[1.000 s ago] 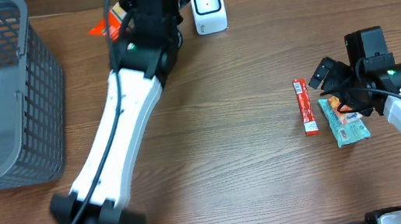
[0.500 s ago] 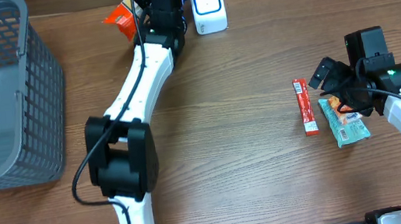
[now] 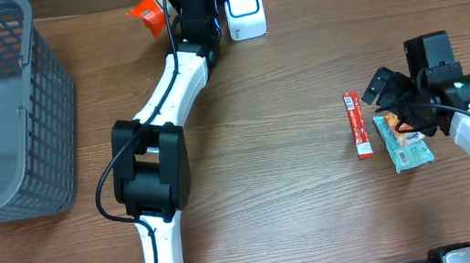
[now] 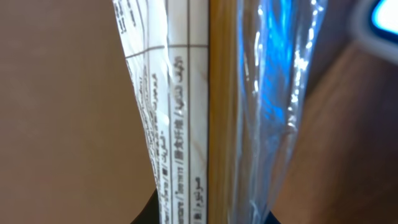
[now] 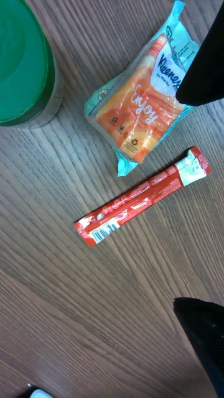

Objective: Scan the item barcode
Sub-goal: 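Hold the spaghetti pack in front of the white scanner, then carry the spaghetti pack back and lower it onto the table center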

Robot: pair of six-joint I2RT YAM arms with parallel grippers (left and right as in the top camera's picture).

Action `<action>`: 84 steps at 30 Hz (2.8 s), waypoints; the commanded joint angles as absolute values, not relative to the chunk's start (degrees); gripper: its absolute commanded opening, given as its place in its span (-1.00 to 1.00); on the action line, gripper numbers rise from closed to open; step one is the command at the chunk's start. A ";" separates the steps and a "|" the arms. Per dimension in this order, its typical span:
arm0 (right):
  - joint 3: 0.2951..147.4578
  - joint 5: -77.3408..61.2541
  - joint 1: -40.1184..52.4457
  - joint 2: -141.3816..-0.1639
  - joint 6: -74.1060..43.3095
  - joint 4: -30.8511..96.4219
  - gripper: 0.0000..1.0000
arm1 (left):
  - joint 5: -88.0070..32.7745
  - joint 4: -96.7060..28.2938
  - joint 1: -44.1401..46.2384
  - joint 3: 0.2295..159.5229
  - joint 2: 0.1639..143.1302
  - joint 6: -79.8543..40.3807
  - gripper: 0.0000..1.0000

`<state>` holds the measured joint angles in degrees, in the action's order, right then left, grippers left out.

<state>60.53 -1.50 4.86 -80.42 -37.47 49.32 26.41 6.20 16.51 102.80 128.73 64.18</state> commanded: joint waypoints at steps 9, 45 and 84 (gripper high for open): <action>61.14 -1.32 4.75 -80.29 -37.23 49.21 1.00 | 15.92 6.04 17.12 105.16 126.80 64.40 -0.92; 61.14 -1.32 4.75 -80.29 -37.23 49.21 1.00 | 22.74 23.09 16.19 105.16 135.66 71.02 -0.92; 61.14 -1.32 4.75 -80.29 -37.23 49.21 1.00 | 20.75 -62.61 42.72 105.10 109.43 -18.41 -0.91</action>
<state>60.53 -1.52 4.86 -80.42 -37.50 49.36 37.36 -59.27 43.68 103.55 113.69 5.76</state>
